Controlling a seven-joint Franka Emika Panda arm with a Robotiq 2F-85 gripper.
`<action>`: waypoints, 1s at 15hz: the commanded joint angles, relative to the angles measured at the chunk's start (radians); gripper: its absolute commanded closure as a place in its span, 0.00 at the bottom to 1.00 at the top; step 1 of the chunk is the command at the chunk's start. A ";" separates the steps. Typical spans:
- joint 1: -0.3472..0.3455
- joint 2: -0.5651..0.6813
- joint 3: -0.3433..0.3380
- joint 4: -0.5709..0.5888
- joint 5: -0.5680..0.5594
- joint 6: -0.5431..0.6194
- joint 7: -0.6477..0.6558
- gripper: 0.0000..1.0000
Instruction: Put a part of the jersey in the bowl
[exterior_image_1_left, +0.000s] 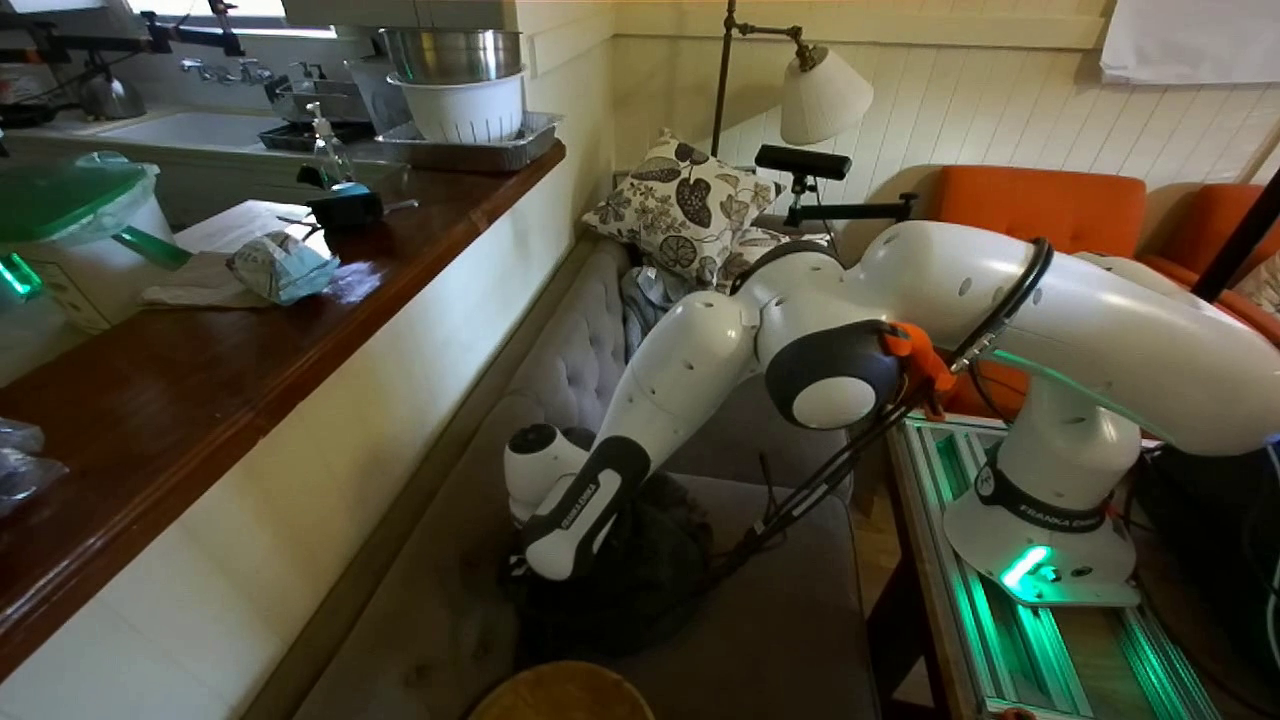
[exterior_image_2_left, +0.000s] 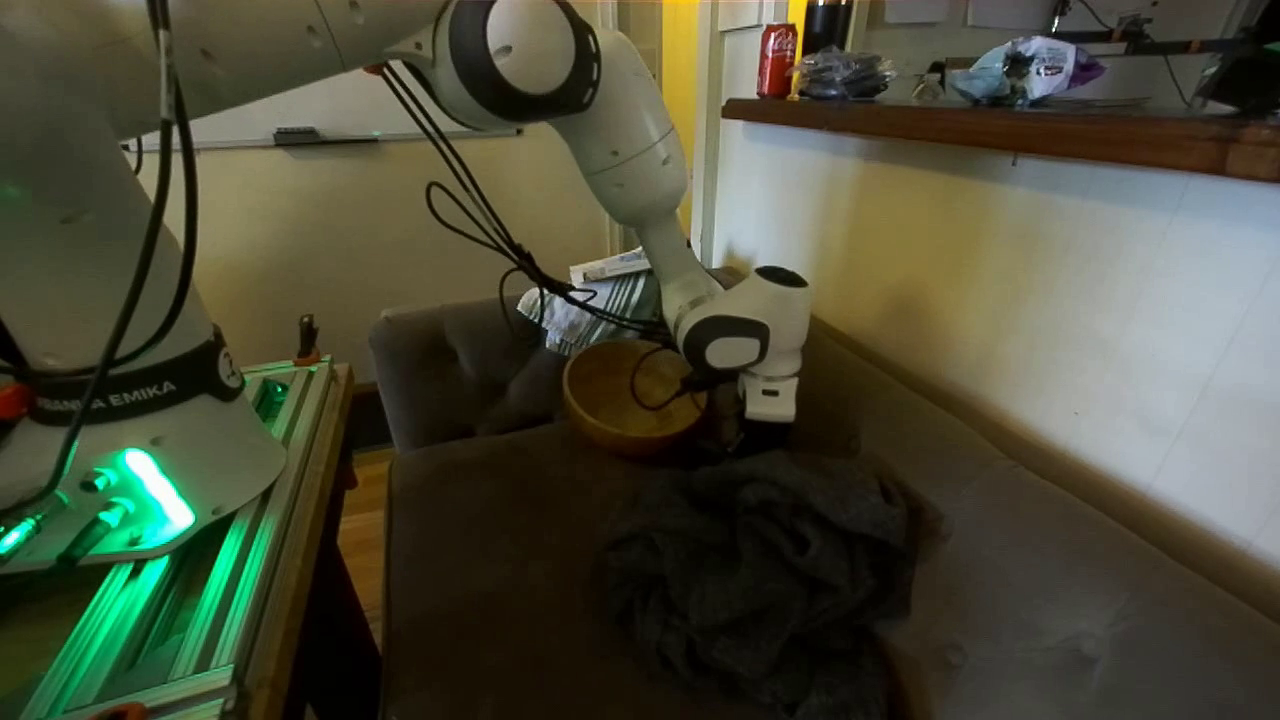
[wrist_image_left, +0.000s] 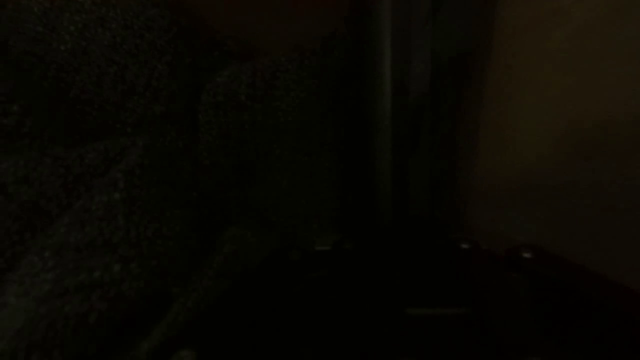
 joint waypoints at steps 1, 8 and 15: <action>-0.022 -0.194 0.028 -0.237 -0.018 0.091 -0.061 0.92; -0.219 -0.466 0.242 -0.553 0.065 0.208 -0.311 0.92; -0.574 -0.617 0.653 -0.762 0.355 0.173 -0.797 0.92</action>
